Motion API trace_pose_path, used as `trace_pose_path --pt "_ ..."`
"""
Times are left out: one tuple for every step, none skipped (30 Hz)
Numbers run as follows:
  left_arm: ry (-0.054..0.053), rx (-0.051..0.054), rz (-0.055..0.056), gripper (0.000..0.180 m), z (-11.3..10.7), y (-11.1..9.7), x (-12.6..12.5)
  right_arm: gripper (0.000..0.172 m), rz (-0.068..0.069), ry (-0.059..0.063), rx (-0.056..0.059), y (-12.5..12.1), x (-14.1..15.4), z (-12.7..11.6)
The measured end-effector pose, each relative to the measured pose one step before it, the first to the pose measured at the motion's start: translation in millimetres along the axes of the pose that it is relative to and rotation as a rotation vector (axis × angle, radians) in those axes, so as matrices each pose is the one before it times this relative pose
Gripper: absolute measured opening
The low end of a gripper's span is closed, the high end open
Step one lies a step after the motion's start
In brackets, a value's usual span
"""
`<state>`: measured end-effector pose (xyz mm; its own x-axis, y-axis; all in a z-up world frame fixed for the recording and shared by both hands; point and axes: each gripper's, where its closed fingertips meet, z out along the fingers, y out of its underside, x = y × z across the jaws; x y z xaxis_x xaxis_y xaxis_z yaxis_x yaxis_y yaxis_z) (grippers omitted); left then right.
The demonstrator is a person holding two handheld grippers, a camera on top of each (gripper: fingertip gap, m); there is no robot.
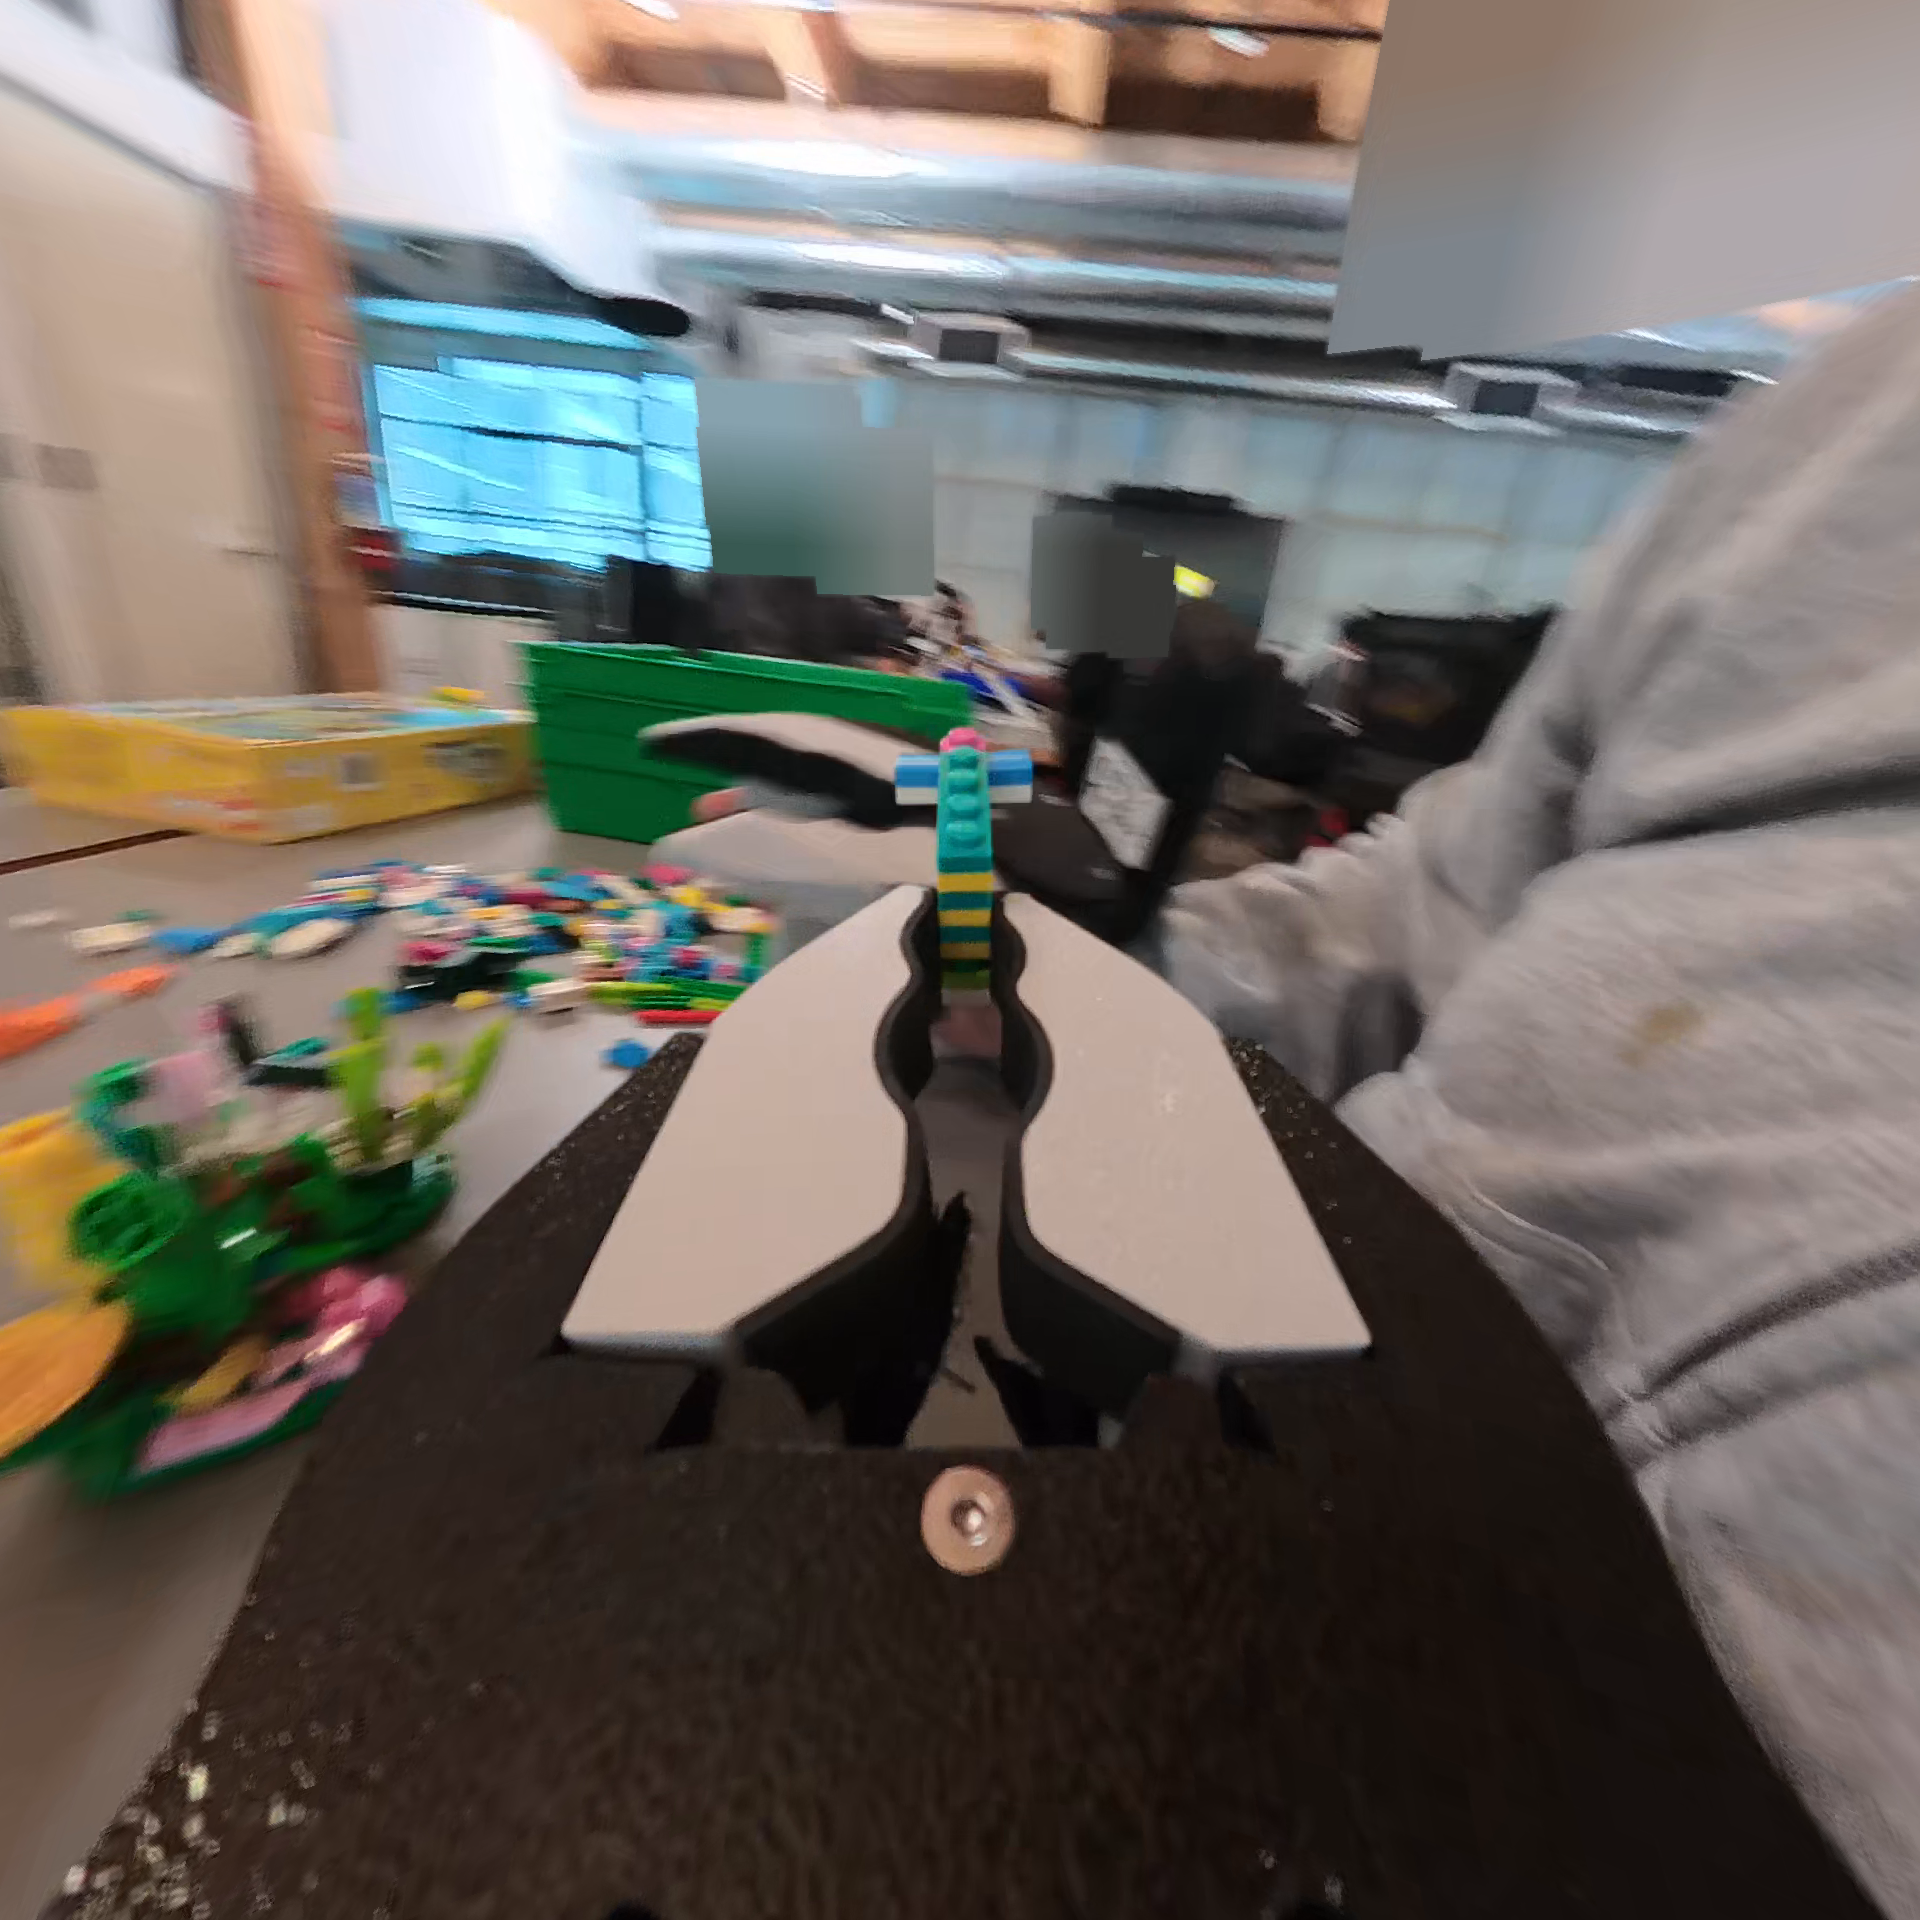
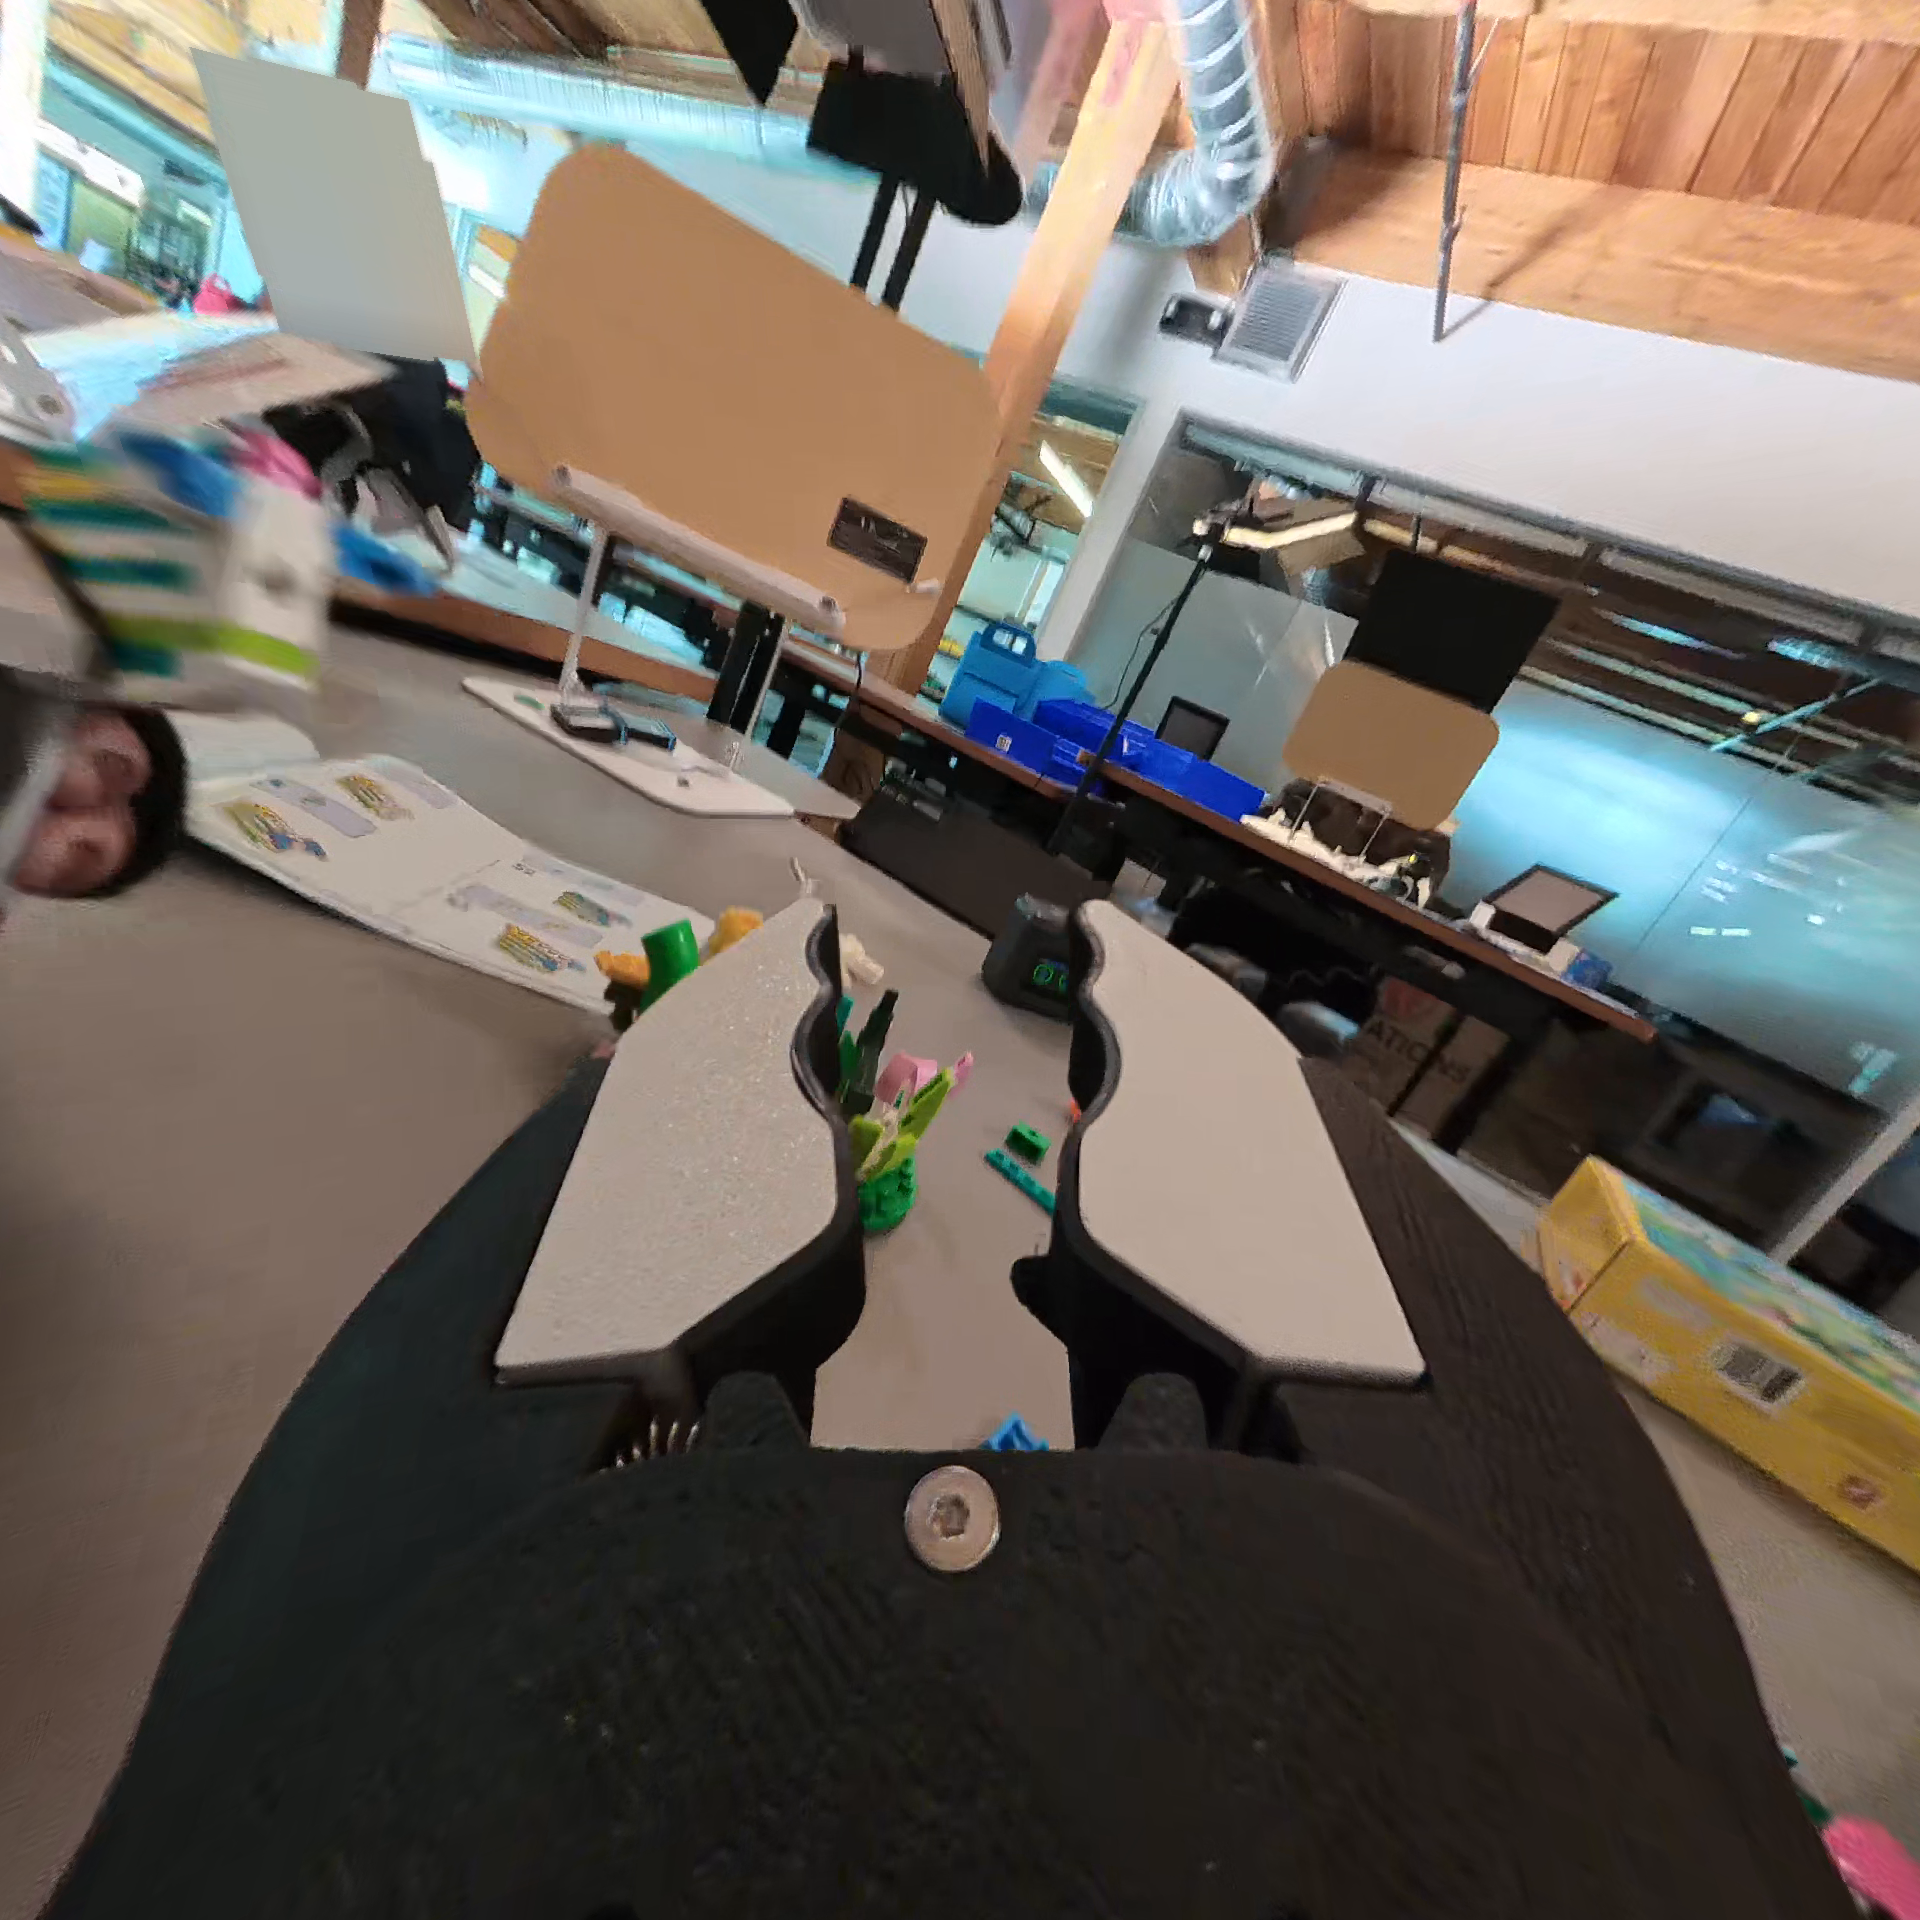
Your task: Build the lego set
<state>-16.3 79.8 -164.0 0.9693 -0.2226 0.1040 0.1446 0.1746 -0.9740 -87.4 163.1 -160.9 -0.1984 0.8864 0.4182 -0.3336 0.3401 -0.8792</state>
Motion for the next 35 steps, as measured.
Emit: trace_pose_path --pt "0.0143 -0.0044 0.0051 0.008 1.68 0.81 1.76 0.039 -0.0026 -0.0030 -0.0200 5.79 0.61 1.12" --pt "-0.0027 0.0058 0.0086 0.008 0.41 -0.56 0.04 0.038 -0.0025 0.0094 -0.0007 0.88 3.19 0.15" --pt "-0.0026 0.0080 0.0066 0.008 -0.40 -0.86 0.10 0.036 0.0051 0.0039 0.0072 -0.19 2.75 -0.60" --pt "-0.0082 0.0089 0.0028 0.008 -0.75 -1.12 -0.87 0.034 0.0172 0.0044 0.0006 1.29 2.72 -0.36" --pt "-0.0151 0.0108 0.0032 0.008 -0.72 -1.21 -2.03 0.031 0.0219 0.0062 -0.0025 1.65 2.84 0.03" --pt "-0.0183 0.0097 0.0035 0.008 -0.58 -1.13 -2.42 0.029 0.0186 0.0082 0.0041 0.29 3.45 0.01" --pt "-0.0160 0.0070 0.0046 0.008 -0.42 -0.80 -2.08 0.026 0.0171 0.0127 0.0105 -1.29 4.21 -0.48" --pt "-0.0171 0.0046 0.0077 0.008 -0.26 -0.56 -1.78 0.025 0.0134 0.0152 0.0153 -2.57 4.58 -1.15" --pt "-0.0178 0.0020 0.0132 0.008 -0.05 -0.19 -1.52 0.024 0.0117 0.0110 0.0148 -2.80 3.50 -1.35" --pt "-0.0214 -0.0005 0.0164 0.008 0.23 0.06 -1.66 0.023 0.0141 -0.0009 0.0055 -0.75 1.14 -1.52" --pt "-0.0235 -0.0024 0.0196 0.008 0.38 0.27 -1.78 0.022 0.0085 -0.0096 -0.0033 0.87 -0.72 -0.74" --pt "-0.0135 -0.0052 0.0207 0.008 0.64 0.73 -0.40 0.022 0.0016 -0.0030 -0.0053 1.14 -0.17 0.04" --pt "-0.0023 -0.0092 0.0173 0.008 1.02 1.25 0.87 0.021 -0.0030 0.0033 -0.0042 0.71 0.48 0.43" --pt "0.0000 -0.0113 0.0142 0.008 1.16 1.43 0.98 0.020 -0.0060 0.0004 -0.0042 0.91 -0.04 0.43" --pt "-0.0006 -0.0102 0.0126 0.008 1.01 1.29 0.93 0.020 -0.0096 -0.0010 -0.0055 1.16 -0.41 0.39" --pt "0.0018 -0.0077 0.0102 0.008 0.86 0.96 0.94 0.020 -0.0133 0.0002 -0.0065 1.19 -0.36 0.42" --pt "0.0009 -0.0032 0.0073 0.008 0.43 0.43 0.57 0.019 -0.0151 0.0008 -0.0062 1.22 -0.43 0.35" --pt "0.0004 0.0000 0.0027 0.008 0.21 0.03 0.05 0.019 -0.0139 0.0004 -0.0042 0.75 -0.58 0.24" --pt "0.0013 0.0012 -0.0032 0.008 -0.16 -0.09 -0.09 0.018 -0.0118 -0.0027 -0.0023 0.51 -0.82 0.42" --pt "0.0015 0.0032 -0.0059 0.008 -0.24 -0.38 -0.47 0.017 -0.0109 -0.0031 -0.0027 0.60 -1.06 0.40" --pt "-0.0014 0.0045 -0.0056 0.008 -0.46 -0.51 -0.74 0.017 -0.0121 -0.0004 -0.0039 0.65 -0.66 0.46" --pt "-0.0026 0.0049 -0.0038 0.008 -0.40 -0.67 -0.72 0.016 -0.0132 0.0004 -0.0048 0.80 -0.53 0.28" --pt "0.0002 0.0034 -0.0024 0.008 -0.31 -0.35 -0.17 0.016 -0.0125 -0.0004 -0.0054 0.88 -0.75 0.45" --pt "0.0005 0.0011 -0.0011 0.008 -0.13 -0.19 -0.14 0.015 -0.0111 -0.0014 -0.0045 0.71 -0.92 0.31" --pt "-0.0003 -0.0001 0.0009 0.008 0.00 0.01 0.00 0.015 -0.0097 -0.0018 -0.0031 0.60 -0.89 0.35" --pt "0.0000 -0.0005 0.0023 0.008 0.08 0.08 0.12 0.015 -0.0074 -0.0022 -0.0028 0.43 -0.85 0.37" --pt "-0.0001 -0.0005 0.0022 0.008 0.11 -0.02 0.23 0.015 -0.0059 -0.0018 -0.0023 0.31 -0.70 0.29" --pt "-0.0007 -0.0005 0.0012 0.008 0.07 0.09 -0.08 0.014 -0.0047 -0.0010 -0.0017 0.26 -0.37 0.27" --pt "-0.0012 0.0000 -0.0001 0.008 0.00 -0.01 -0.15 0.014 -0.0024 0.0001 -0.0007 0.09 -0.11 0.10" --pt "-0.0021 0.0012 -0.0008 0.008 -0.14 -0.10 -0.40 0.014 0.0004 -0.0011 -0.0009 0.18 -0.15 0.12" --pt "-0.0040 0.0008 -0.0013 0.008 -0.05 -0.13 -0.63 0.014 0.0014 -0.0011 -0.0013 0.31 -0.04 0.04" --pt "-0.0074 -0.0002 -0.0021 0.008 -0.03 0.03 -1.12 0.014 0.0009 0.0001 -0.0006 0.09 0.18 0.02" --pt "-0.0133 -0.0001 -0.0016 0.008 -0.13 0.00 -1.91 0.014 0.0005 -0.0003 0.0000 -0.05 0.06 -0.01" --pt "-0.0343 0.0002 -0.0027 0.008 -0.36 -0.08 -4.65 0.014 -0.0001 -0.0011 -0.0002 0.06 -0.04 -0.04" --pt "-0.0526 0.0021 -0.0026 0.008 -0.73 -0.32 -6.96 0.014 -0.0010 -0.0018 -0.0008 0.14 -0.37 0.07"
